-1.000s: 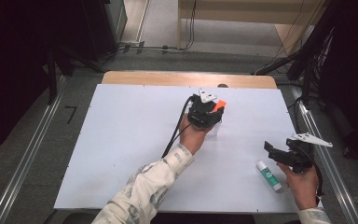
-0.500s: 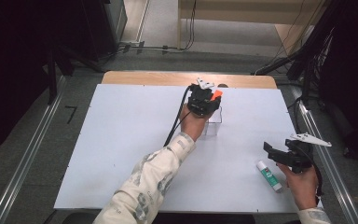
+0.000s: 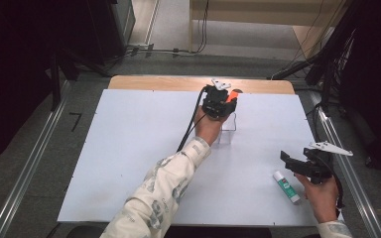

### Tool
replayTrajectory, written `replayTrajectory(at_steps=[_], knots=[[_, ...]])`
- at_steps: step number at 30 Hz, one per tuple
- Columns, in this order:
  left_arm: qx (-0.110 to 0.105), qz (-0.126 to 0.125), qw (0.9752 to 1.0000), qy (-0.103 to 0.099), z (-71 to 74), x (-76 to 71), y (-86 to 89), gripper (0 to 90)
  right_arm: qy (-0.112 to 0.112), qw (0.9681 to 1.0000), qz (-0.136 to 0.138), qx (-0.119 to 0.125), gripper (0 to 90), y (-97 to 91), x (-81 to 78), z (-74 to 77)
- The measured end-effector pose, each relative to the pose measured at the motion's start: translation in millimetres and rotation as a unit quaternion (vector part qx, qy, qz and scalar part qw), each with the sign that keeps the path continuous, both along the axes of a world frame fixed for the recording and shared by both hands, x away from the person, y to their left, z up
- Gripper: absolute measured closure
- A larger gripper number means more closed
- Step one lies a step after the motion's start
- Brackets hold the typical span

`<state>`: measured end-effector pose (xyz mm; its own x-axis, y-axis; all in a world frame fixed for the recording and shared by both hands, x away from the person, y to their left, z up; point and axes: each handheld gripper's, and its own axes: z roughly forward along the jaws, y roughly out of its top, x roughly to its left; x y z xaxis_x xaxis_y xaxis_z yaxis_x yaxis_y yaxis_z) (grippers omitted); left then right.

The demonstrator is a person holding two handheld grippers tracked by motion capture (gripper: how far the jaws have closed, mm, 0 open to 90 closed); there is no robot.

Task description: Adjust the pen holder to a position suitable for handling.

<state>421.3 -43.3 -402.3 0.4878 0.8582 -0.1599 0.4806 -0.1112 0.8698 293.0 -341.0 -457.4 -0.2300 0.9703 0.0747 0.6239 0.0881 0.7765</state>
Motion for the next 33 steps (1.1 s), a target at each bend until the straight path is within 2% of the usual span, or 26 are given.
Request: replayTrajectory(at_steps=[16,33], knots=[[0.012,0.007,0.9998,-0.01,-1.4,-0.7,5.2,66.6,0.0,1.0,0.001,-0.001,12.0,0.1,0.1,-0.3],[0.018,0.01,0.9998,-0.001,-9.3,-12.4,21.3,66.2,0.004,1.0,0.002,-0.004,12.0,1.2,0.4,-1.5]])
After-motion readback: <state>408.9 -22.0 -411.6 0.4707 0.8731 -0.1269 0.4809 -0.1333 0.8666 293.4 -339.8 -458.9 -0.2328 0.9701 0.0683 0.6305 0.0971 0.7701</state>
